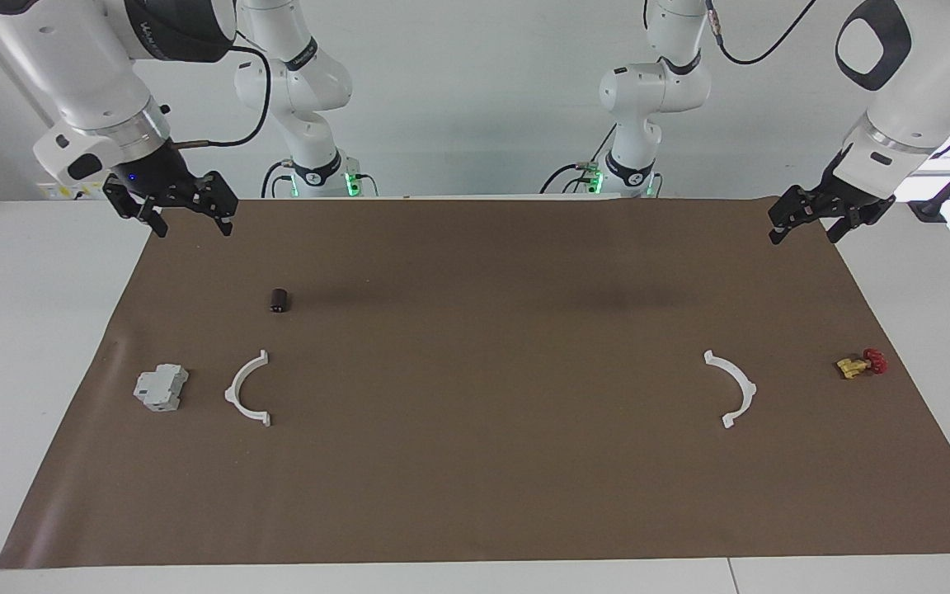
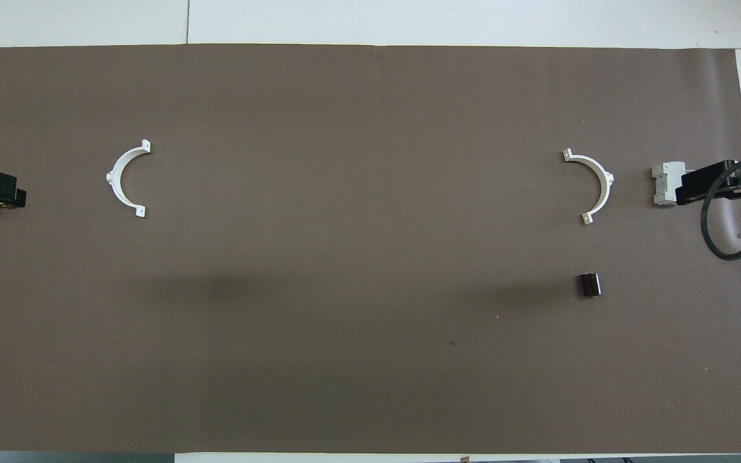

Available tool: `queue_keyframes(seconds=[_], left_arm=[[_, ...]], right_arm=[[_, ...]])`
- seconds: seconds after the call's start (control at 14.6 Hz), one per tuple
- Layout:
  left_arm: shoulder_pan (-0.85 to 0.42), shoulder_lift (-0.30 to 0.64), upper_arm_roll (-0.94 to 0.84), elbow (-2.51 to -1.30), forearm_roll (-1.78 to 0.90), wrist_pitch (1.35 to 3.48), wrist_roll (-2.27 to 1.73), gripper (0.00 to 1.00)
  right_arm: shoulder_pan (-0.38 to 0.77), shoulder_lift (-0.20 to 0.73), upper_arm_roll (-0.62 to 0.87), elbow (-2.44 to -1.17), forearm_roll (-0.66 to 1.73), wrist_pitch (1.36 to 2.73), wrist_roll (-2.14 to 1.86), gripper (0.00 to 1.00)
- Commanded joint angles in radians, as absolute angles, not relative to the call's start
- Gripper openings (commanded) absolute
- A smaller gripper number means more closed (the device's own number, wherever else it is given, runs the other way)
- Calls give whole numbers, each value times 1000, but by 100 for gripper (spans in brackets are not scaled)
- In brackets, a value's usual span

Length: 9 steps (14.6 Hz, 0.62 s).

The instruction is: Assemble drain pipe with both arms

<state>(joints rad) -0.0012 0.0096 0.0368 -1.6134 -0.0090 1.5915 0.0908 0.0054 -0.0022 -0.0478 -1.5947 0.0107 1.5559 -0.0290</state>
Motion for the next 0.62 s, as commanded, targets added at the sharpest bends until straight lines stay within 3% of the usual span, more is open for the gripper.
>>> queue_keyframes(seconds=[0.0,0.21,0.34,0.55], left_arm=[[0,-5,37,-1624,3,1582,77,100],[2,-6,37,-1629,3,1594,77,100],[-3,-8,37,-1669,3,1678,80,100],[-6,5,35,-1710,3,1758,83,100]], right_arm=[[-14,-20,-41,-1618,26,1554,-20,100],[-11,-43,-40,-1675,26,1586,-86,100],[-14,-60,-40,-1774,25,1756,-104,100],[-21,56,-38,-1793,29,1897,-136,100]])
